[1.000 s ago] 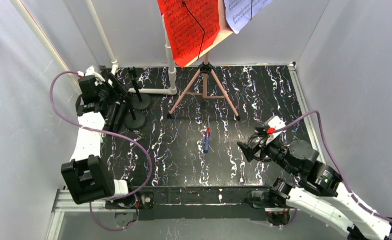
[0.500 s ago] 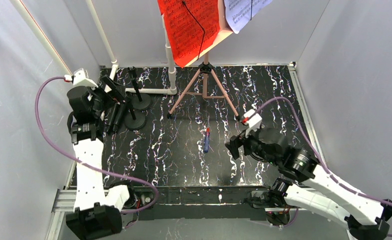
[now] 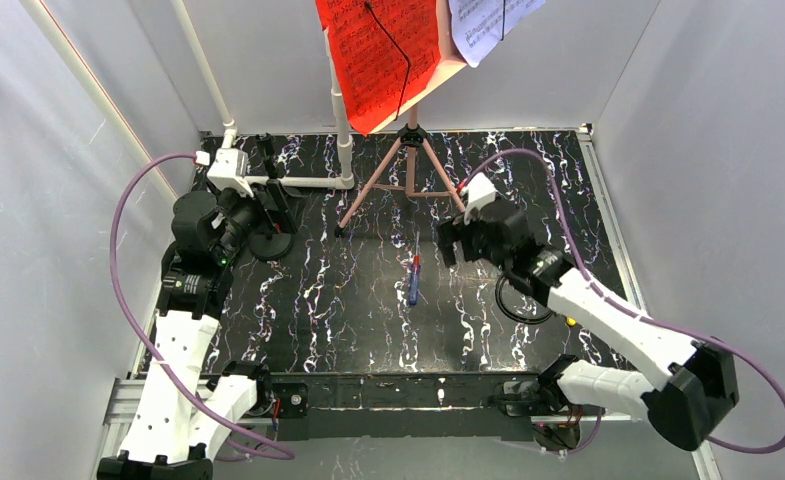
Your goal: Pack up the instrument practice props
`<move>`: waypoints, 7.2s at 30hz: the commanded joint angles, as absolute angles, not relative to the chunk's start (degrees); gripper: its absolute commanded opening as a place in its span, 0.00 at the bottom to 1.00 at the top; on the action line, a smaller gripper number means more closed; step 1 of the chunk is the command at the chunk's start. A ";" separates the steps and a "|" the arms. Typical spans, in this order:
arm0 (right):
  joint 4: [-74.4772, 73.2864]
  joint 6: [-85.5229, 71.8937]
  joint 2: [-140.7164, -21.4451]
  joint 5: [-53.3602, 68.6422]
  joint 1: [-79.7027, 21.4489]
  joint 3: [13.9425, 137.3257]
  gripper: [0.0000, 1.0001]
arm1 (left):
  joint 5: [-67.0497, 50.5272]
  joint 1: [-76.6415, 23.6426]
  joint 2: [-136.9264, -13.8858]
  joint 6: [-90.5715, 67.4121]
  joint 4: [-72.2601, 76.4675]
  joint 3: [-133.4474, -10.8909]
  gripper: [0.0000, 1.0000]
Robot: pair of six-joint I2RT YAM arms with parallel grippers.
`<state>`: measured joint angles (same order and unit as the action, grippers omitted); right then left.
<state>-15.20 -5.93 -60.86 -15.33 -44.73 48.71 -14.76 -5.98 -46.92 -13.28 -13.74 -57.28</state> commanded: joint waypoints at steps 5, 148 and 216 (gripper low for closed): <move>5.92 -3.03 -73.19 4.05 -25.69 55.52 0.94 | -18.50 -7.18 -45.87 -10.22 -11.96 -56.17 0.98; -13.99 -7.22 -85.43 31.11 -32.16 117.69 0.17 | -23.85 -25.31 -77.07 -14.03 -25.84 -116.32 0.37; -6.32 -10.11 -82.71 35.53 -32.41 112.02 0.01 | -22.55 -25.36 -75.04 -16.28 -22.05 -112.33 0.31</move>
<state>-10.35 -9.08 -83.83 33.71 -31.94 111.48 -20.23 -24.99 -74.32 -15.99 -22.70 -109.73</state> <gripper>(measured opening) 0.040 0.384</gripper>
